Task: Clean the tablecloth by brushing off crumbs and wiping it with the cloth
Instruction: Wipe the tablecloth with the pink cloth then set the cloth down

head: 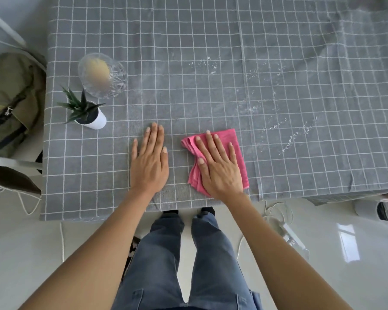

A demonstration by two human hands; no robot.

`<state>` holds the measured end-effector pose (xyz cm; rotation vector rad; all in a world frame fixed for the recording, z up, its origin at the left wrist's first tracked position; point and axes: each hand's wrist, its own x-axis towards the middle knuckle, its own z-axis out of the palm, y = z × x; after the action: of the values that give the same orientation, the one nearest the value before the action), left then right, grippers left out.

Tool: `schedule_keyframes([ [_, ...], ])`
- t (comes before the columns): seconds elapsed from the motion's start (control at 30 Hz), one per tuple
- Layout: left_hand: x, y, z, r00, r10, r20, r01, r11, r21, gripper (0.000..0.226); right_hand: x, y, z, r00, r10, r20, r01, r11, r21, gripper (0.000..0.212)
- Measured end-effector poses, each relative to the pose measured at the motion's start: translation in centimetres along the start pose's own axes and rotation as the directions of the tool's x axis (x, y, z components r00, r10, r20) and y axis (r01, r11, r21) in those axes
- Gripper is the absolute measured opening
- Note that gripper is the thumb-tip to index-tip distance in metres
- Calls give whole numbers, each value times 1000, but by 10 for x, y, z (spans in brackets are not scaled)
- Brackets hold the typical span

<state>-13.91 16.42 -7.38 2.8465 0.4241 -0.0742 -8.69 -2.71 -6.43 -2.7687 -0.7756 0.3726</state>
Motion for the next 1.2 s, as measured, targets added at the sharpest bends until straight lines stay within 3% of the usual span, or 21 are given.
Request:
schedule_keyframes([
  [0.2,-1,0,0,1000,-10,5,10,1000,14,54,-9,58,-17,984,169,-62,-168,986,14,55],
  [0.4,-1,-1,0,1000,-10,2,10,999,36,56,-6,40,-17,965,261,-33,-260,965,28,56],
  [0.67,0,-1,1,1000,-1,-16,2,1000,22,55,-4,-28,6,997,-53,60,54,998,-13,54],
  [0.8,0,0,0,1000,1,-9,-1,1000,11,55,-6,-4,2,995,-92,47,92,996,-4,54],
  [1.07,-1,1,0,1000,-8,5,8,1000,11,54,-13,98,-34,971,239,-22,-239,971,-15,55],
  [1.2,-1,0,0,1000,-9,8,9,1000,17,54,-14,105,-34,937,344,-57,-343,939,29,55],
])
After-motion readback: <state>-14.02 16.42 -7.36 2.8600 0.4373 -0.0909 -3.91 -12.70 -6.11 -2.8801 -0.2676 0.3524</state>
